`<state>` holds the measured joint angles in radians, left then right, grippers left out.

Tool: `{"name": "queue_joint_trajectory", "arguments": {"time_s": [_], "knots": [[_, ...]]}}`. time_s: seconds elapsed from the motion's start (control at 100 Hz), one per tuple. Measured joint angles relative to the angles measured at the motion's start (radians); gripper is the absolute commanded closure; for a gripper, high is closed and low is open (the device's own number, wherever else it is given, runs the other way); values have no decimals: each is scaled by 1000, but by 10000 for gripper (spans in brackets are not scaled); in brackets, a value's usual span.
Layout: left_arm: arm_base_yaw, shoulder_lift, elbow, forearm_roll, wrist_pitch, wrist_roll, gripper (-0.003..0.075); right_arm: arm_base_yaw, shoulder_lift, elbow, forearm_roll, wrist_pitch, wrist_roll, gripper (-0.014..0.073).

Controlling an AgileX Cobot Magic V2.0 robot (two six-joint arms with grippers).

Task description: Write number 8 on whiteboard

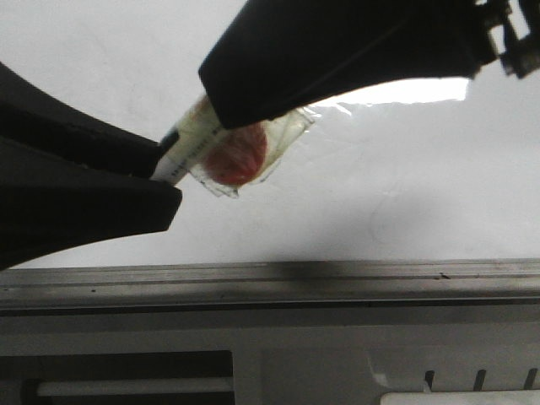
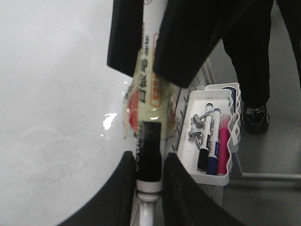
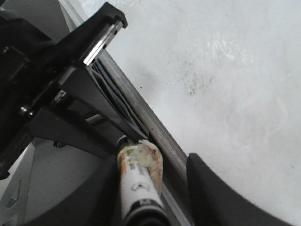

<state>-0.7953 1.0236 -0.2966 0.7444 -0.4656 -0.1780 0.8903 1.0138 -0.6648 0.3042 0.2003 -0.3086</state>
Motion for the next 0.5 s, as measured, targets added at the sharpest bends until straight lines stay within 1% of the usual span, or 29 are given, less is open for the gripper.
{"name": "queue_joint_trajectory", "arguments": {"time_s": [0.04,0.12,0.17,0.2,0.25,0.3,0.37,0.42,0.5], "knots": [[0,0,0,0,0,0,741,0,4,0,1,0,0,438],[0,0,0,0,0,0,737,2,8,0,5,-1,0,579],[0,2,-1,0,2,0,710,6,8,-2,16,-1,0,662],[0,2,-1,0,4,4,678,9,8,-3,25,2,0,663],[0,2,-2,2,6,9,596,13,8,-4,38,4,0,663],[0,2,-2,0,6,9,477,13,8,-5,42,4,0,663],[0,2,-2,-1,4,9,343,11,9,-5,40,6,0,663],[0,2,-2,-1,2,7,294,9,9,-5,38,1,2,663],[0,0,-2,-1,0,-28,295,9,9,-5,38,-6,2,663]]}}
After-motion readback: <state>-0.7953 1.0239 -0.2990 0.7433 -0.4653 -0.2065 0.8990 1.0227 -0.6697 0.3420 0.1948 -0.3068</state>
